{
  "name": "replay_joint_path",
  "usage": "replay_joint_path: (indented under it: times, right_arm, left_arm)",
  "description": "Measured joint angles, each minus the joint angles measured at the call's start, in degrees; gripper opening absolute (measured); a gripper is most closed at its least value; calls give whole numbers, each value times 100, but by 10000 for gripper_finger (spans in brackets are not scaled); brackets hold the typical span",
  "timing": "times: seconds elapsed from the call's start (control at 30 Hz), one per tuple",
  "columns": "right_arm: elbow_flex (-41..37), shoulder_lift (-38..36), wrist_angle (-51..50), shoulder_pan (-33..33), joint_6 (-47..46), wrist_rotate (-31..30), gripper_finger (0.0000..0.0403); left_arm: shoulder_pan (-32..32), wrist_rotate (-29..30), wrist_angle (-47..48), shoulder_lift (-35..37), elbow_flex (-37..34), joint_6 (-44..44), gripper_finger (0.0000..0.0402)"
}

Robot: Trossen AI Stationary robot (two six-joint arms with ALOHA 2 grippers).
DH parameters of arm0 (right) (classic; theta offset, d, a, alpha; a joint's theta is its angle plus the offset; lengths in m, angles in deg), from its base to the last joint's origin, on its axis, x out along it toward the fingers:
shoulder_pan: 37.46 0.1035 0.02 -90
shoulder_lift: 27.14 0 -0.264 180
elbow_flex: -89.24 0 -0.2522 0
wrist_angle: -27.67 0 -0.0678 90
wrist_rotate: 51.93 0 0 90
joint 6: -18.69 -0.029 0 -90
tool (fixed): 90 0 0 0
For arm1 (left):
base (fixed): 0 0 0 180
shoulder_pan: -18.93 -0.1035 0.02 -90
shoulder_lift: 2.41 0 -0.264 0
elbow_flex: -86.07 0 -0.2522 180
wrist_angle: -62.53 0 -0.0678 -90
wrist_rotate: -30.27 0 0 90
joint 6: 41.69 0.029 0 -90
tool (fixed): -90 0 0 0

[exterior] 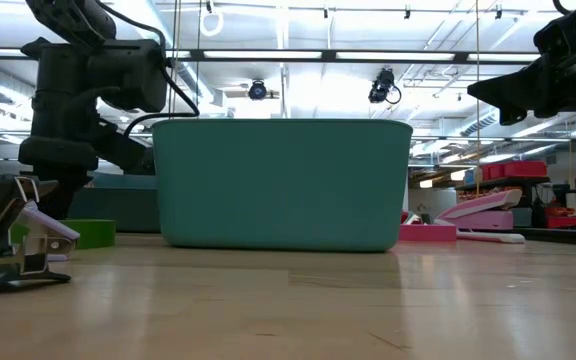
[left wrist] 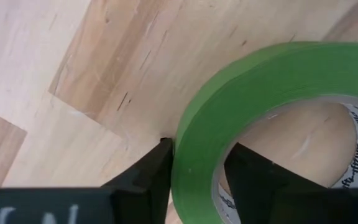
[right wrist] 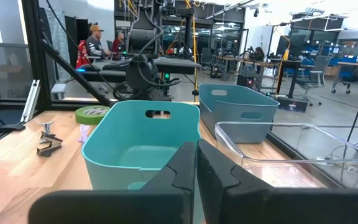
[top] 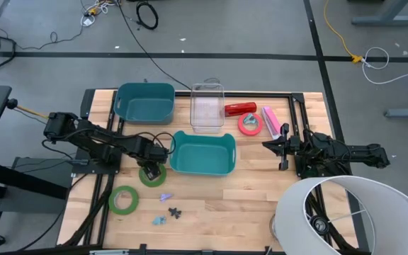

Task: Pick and place Stapler, Stapler remover, tape
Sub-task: Put the top green tape into the blue bin

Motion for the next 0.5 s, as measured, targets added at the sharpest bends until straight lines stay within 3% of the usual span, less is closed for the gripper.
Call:
replay_joint_path:
  times: [0.23, 0.5]
  right_arm:
    - [0, 0, -1, 1, 0, 0, 18]
    - [1, 0, 0, 0, 0, 0, 18]
  left_arm:
    - [0, 10, 15, 0, 0, 4, 104]
    - [-2, -155, 324, 98, -6, -5, 102]
